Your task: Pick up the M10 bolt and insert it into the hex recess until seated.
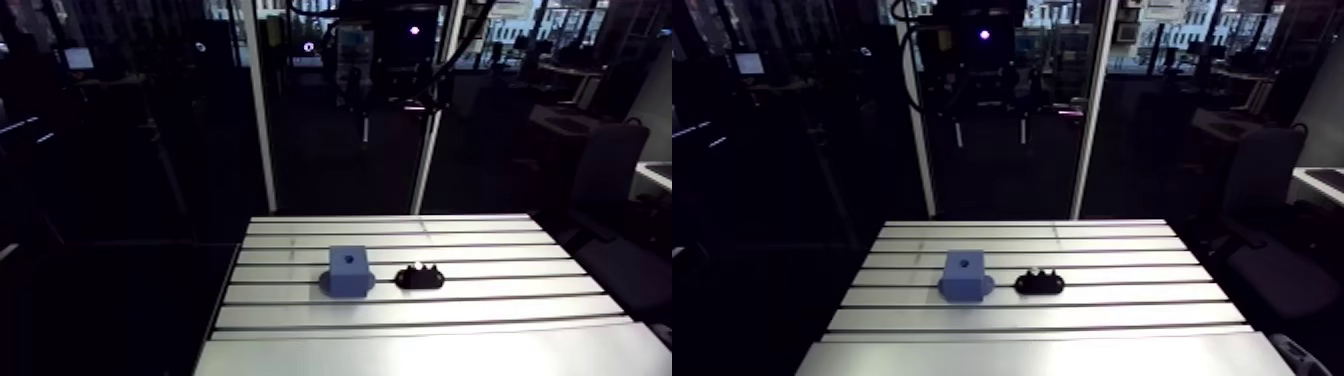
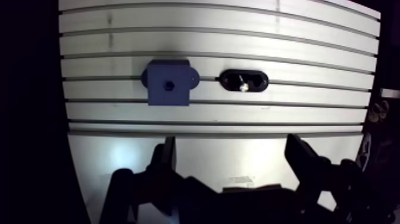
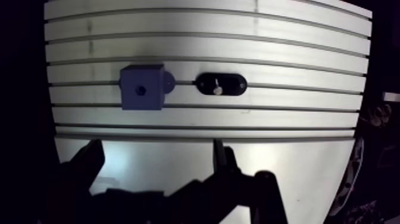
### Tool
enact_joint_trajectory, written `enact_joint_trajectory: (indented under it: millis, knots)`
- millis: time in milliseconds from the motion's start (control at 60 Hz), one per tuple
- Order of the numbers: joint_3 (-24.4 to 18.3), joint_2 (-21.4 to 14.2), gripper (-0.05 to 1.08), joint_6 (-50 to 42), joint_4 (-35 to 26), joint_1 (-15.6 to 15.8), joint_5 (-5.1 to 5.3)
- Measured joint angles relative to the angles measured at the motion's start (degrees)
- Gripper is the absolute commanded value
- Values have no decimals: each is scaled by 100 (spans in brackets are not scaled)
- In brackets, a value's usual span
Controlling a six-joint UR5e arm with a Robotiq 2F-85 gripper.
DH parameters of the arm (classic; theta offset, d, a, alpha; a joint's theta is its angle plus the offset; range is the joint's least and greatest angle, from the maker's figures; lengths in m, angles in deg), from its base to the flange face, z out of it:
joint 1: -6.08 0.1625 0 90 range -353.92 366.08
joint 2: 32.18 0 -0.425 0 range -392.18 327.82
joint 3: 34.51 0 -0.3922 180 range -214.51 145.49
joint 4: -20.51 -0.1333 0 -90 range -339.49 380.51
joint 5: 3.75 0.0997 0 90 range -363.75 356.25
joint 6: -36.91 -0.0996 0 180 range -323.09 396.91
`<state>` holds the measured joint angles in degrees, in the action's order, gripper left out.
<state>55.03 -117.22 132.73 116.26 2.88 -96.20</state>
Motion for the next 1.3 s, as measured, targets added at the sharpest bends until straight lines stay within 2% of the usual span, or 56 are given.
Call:
enact_joint_trajectory:
  millis: [500,900,1033,1300]
  knots:
    - [641,-61,2,264,842,-228,2]
    - [1525,-124,2,927,2095,-597,28]
    - [1819,-130,2,1119,2490,-736,91]
    - [2223,-72,2,1425,3007,-955,344]
